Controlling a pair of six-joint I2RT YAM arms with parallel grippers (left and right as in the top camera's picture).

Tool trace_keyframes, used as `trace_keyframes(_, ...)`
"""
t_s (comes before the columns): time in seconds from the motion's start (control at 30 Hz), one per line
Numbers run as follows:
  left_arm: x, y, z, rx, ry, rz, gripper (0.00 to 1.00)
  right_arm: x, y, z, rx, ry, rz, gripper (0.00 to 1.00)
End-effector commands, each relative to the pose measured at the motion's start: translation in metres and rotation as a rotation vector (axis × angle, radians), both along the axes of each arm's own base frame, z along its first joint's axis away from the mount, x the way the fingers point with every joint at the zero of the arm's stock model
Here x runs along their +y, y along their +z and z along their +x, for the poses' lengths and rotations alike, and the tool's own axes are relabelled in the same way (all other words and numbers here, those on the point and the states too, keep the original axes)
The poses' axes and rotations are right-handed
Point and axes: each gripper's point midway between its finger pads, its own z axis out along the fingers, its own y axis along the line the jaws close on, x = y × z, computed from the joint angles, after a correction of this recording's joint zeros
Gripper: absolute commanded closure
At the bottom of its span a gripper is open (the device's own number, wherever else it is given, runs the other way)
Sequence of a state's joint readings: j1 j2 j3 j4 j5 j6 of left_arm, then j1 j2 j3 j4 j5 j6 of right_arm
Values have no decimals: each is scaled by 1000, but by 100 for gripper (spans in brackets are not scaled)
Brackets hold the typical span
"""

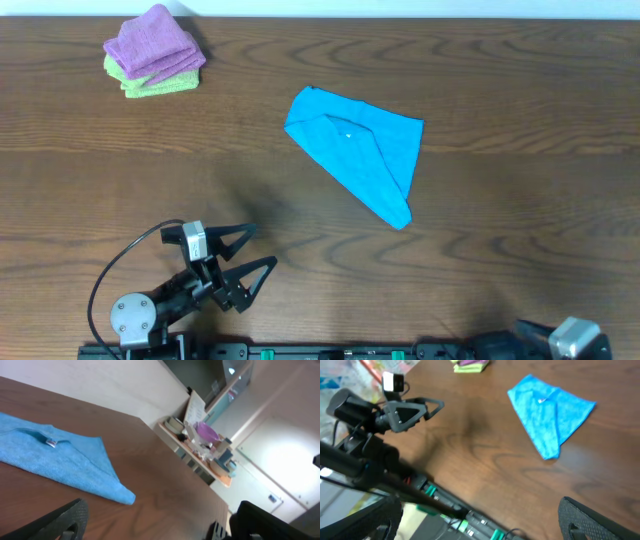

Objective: Fold the cloth
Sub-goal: 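Reach the left gripper to the cloth's upper corner and grasp it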

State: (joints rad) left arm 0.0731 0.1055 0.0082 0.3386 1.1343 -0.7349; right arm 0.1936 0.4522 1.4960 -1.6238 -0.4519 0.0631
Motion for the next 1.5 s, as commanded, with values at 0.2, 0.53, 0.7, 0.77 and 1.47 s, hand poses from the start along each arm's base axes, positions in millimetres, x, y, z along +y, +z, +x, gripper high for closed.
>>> trace_keyframes(0.2,-4,19,39,23,41,92,5,-13,14,28,-92,-90,-58,1)
trace_keyframes(0.53,-38,-21,129,305,-75,197,2,-29,10,43,-72,-185,-126,1)
trace_keyframes(0.7,-74,-37,173,402,-86,310,2,-38,8,46,-74,-229,-154,1)
trace_keyframes(0.77,-82,-49,188,458,-54,391,2,-41,7,47,-74,-244,-164,1)
trace_keyframes(1.47,-152,-107,227,776,12,695,6,-56,-18,60,-8,-323,-248,1)
